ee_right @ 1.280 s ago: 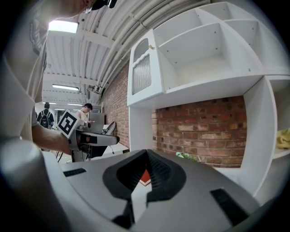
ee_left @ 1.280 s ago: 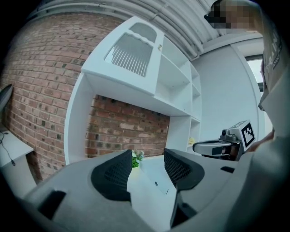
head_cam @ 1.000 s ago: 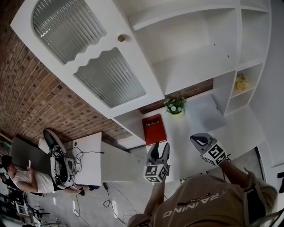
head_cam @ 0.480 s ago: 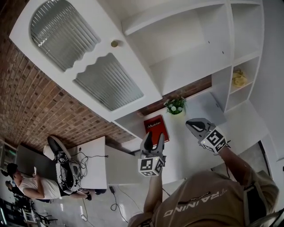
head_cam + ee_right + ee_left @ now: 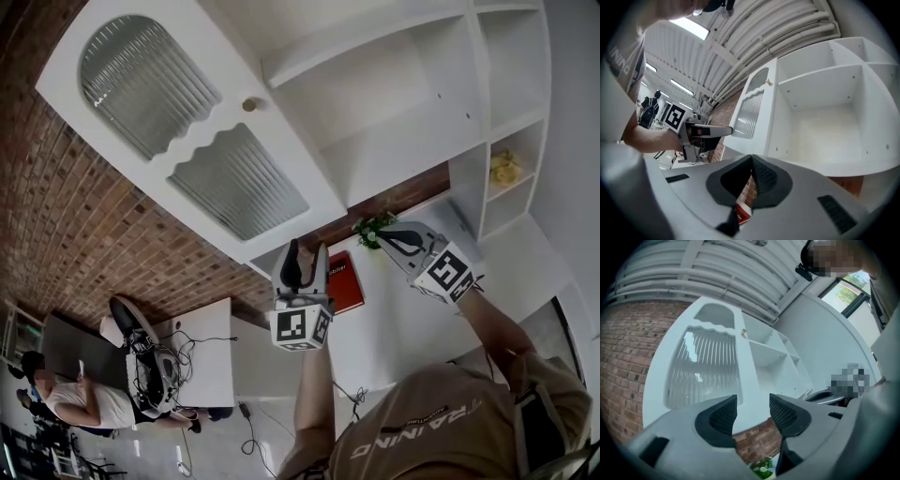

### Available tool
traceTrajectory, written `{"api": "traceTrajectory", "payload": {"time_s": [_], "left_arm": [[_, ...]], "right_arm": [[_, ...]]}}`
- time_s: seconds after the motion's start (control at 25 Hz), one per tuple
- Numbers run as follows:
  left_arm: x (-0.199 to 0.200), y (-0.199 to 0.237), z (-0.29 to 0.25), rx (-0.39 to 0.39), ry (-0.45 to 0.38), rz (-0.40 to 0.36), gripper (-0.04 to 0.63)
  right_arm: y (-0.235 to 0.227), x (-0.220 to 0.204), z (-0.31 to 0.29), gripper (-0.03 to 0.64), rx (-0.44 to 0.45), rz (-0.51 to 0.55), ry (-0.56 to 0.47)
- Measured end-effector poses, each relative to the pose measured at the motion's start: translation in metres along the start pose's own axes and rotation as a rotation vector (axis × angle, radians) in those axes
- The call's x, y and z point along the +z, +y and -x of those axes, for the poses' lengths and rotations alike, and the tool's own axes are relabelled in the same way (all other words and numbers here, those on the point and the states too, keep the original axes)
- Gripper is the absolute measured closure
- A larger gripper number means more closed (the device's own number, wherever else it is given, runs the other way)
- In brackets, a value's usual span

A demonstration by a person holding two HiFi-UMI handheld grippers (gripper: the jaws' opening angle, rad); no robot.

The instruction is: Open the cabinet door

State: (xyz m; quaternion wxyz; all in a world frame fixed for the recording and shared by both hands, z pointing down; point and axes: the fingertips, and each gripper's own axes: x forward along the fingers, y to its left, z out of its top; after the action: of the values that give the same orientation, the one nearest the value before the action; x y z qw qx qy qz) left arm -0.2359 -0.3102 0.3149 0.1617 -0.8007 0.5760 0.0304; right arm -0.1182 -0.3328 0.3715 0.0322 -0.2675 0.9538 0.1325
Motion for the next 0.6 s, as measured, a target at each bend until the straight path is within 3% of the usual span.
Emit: {"api": "traceTrajectory", "payload": {"time_s": [0.2, 0.6], "left_arm": [[0.052, 0.003, -0.026, -0.034, -0.082, -0.099, 0.400], [0.147, 0.021, -0.048, 0.012, -0.246, -0.248, 0.400]], "right_arm": [[-0.010, 0.040, -0.013, 0.604, -0.007, 0.042, -0.044], [-0.024, 0.096, -0.012, 0.604, -0.028, 0.096, -0.125]]}}
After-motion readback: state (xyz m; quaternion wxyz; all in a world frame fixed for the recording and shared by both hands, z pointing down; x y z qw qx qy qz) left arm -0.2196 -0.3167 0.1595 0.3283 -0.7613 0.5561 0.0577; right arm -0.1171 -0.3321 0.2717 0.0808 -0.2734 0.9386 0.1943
